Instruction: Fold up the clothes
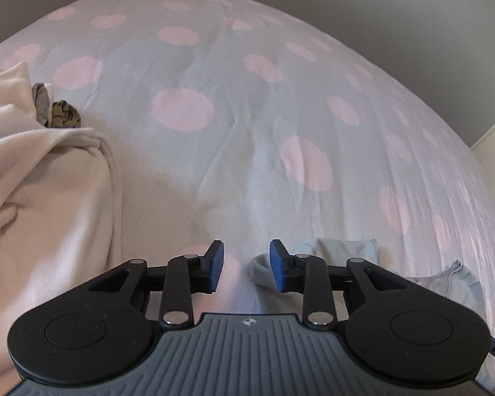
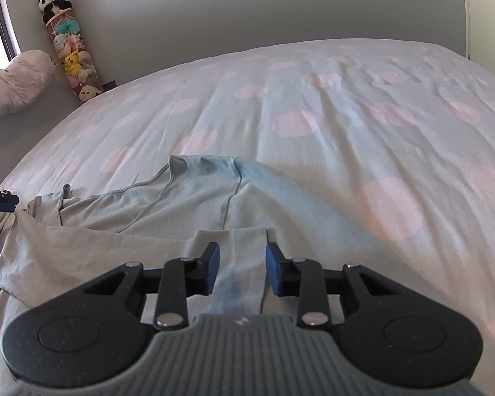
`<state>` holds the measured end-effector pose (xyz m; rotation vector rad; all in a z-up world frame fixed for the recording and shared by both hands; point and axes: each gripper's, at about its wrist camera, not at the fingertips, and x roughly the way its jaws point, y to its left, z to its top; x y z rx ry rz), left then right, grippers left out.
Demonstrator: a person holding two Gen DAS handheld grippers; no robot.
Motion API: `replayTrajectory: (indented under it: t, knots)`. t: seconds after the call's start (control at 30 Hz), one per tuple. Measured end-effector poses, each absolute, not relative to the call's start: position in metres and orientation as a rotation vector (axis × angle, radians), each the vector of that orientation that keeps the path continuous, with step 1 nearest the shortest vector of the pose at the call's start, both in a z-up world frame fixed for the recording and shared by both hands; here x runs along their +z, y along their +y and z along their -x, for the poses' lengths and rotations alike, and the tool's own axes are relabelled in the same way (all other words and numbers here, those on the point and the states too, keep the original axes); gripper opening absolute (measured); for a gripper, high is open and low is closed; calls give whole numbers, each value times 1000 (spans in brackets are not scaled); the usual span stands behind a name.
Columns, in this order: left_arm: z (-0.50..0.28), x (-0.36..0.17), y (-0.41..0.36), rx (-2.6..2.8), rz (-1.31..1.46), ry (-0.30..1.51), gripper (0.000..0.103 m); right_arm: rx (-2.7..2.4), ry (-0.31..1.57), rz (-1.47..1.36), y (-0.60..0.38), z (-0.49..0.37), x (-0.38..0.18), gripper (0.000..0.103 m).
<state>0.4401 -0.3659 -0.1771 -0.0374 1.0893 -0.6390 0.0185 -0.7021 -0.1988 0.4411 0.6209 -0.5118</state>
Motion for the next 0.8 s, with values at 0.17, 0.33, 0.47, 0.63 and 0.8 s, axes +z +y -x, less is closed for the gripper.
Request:
replayTrajectory:
  t: [0.17, 0.33, 0.47, 0.63, 0.8]
  knots:
    - [-448, -184, -369, -644, 77, 1155, 1, -506, 618, -439, -697, -17, -197, 35]
    - [-453, -167, -371, -541, 51, 1031, 0, -511, 627, -414, -700, -19, -194, 35]
    - [-447, -157, -368, -572, 22, 1014, 0, -514, 628, -431, -704, -16, -193, 35]
    - [-412, -156, -368, -664, -68, 1010, 25, -517, 613, -498, -715, -11, -195, 35]
    - [-388, -174, -371, -695, -138, 1024, 32, -499, 607, -543, -722, -18, -197, 33]
